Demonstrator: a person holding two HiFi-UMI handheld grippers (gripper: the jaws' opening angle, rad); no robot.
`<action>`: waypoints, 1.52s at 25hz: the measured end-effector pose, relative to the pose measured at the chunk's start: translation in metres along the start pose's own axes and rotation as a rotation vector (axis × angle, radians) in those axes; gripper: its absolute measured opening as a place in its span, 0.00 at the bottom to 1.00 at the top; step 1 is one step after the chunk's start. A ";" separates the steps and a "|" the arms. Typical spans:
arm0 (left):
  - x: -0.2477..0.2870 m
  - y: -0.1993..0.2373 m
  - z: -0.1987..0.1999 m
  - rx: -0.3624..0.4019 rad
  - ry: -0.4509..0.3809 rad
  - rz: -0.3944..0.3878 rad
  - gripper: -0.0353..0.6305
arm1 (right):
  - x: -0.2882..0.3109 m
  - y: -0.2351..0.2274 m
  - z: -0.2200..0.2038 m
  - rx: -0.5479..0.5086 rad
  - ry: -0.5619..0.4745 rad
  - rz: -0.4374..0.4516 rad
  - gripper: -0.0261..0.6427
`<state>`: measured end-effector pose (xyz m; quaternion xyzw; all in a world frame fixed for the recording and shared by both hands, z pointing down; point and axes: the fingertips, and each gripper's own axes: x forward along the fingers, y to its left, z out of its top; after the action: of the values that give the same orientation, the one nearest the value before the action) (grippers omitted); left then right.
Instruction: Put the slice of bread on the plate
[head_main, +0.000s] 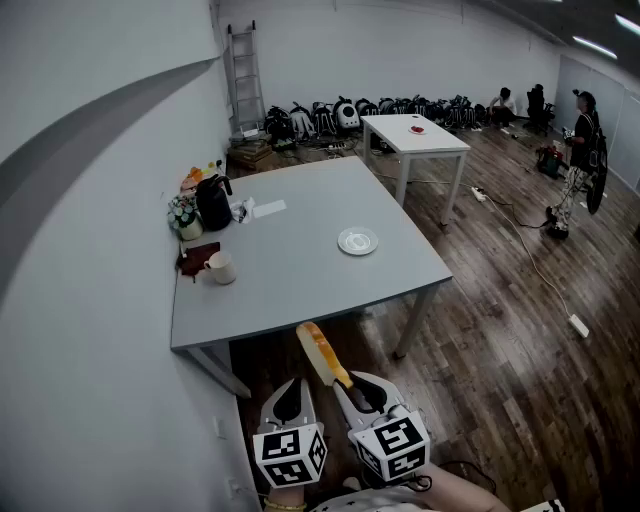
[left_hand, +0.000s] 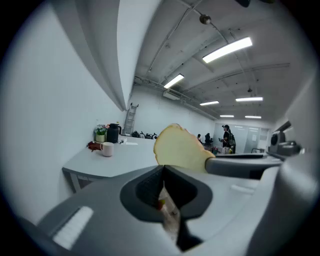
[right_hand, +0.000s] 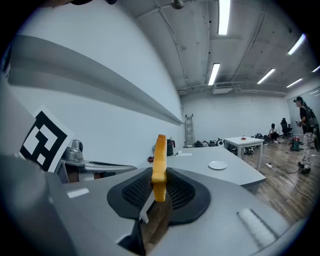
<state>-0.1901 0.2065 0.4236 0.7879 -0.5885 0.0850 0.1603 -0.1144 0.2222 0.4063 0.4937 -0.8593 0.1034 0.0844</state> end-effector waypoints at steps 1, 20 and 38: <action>0.005 -0.001 0.000 0.001 0.001 0.000 0.07 | 0.002 -0.005 0.001 0.005 -0.004 -0.005 0.16; 0.215 -0.054 0.070 0.001 -0.037 0.008 0.07 | 0.101 -0.219 0.047 0.011 -0.007 -0.042 0.16; 0.378 -0.051 0.083 -0.019 0.003 0.035 0.07 | 0.232 -0.353 0.034 0.055 0.101 -0.019 0.16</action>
<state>-0.0356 -0.1502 0.4601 0.7758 -0.6026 0.0835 0.1674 0.0742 -0.1526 0.4639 0.4979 -0.8462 0.1509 0.1153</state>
